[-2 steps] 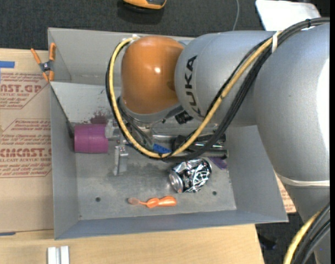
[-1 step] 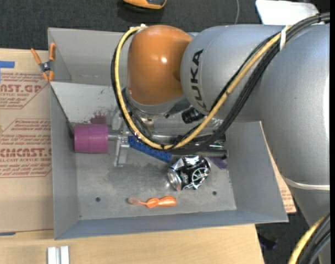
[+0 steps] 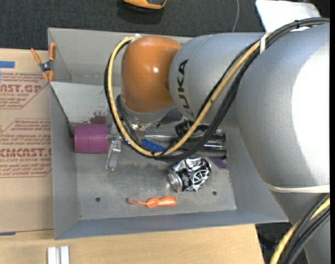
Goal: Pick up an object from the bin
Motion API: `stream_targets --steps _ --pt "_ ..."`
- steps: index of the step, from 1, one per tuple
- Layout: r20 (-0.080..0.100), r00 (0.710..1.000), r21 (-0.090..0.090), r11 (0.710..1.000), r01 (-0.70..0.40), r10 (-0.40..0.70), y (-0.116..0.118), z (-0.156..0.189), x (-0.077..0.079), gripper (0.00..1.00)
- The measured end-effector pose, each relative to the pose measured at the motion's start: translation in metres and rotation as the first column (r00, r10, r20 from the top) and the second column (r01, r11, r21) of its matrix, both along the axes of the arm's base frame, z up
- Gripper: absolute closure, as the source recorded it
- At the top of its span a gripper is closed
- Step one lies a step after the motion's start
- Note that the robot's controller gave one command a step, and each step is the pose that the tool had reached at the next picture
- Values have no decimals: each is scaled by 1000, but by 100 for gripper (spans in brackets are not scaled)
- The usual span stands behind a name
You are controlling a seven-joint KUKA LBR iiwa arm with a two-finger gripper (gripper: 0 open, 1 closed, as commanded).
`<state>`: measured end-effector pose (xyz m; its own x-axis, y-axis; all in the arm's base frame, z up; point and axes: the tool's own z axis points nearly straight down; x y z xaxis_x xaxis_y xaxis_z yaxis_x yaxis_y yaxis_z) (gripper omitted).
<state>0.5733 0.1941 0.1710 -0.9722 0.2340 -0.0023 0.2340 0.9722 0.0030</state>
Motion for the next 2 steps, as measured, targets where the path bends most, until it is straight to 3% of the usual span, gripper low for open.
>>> stream_targets --steps 1,2 --pt "2 960 -2 960 -279 279 -2 21 0 0" --pt "2 984 0 984 -178 178 1 33 0 0"
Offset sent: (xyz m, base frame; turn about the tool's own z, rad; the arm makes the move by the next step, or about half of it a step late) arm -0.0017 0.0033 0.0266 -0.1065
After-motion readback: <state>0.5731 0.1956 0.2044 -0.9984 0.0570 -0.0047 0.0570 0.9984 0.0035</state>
